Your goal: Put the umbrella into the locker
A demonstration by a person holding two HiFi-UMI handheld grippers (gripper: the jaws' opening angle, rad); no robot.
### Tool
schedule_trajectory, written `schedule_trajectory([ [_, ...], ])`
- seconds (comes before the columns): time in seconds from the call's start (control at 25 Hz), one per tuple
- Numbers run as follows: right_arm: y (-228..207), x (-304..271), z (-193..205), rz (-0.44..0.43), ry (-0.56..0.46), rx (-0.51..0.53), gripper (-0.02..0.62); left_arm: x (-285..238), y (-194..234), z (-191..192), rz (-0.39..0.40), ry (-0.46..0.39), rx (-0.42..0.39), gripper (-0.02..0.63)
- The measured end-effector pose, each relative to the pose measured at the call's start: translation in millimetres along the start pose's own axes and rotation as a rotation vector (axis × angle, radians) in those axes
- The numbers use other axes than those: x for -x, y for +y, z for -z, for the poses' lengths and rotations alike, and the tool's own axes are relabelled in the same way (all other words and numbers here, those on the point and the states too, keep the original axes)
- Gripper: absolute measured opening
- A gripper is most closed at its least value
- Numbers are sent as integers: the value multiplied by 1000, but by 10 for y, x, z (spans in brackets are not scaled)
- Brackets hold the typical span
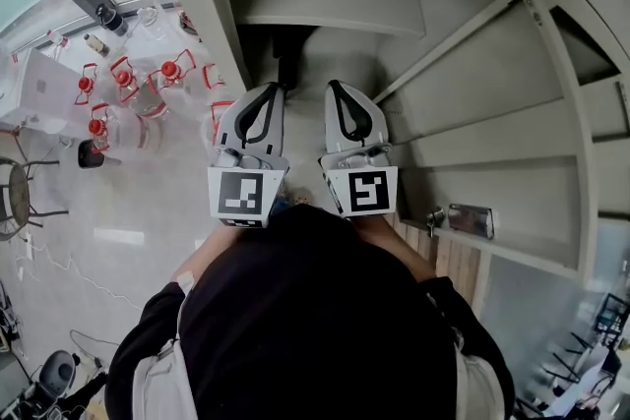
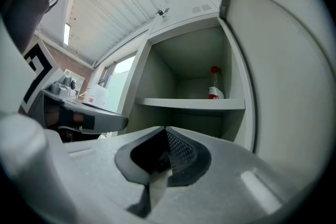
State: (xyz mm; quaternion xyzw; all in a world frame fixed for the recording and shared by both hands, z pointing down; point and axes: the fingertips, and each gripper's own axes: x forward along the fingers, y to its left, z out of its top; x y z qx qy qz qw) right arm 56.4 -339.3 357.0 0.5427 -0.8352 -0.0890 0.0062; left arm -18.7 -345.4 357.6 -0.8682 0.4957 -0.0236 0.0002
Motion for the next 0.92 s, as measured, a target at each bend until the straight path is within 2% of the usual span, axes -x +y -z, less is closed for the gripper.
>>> schedule_trajectory([
  [0.64, -5, 25, 14, -9, 12, -27, 3, 7, -87, 22, 6, -17, 10, 8],
  [0.92, 7, -44, 18, -22, 10, -43, 3, -13, -120, 39, 28, 20, 10, 7],
])
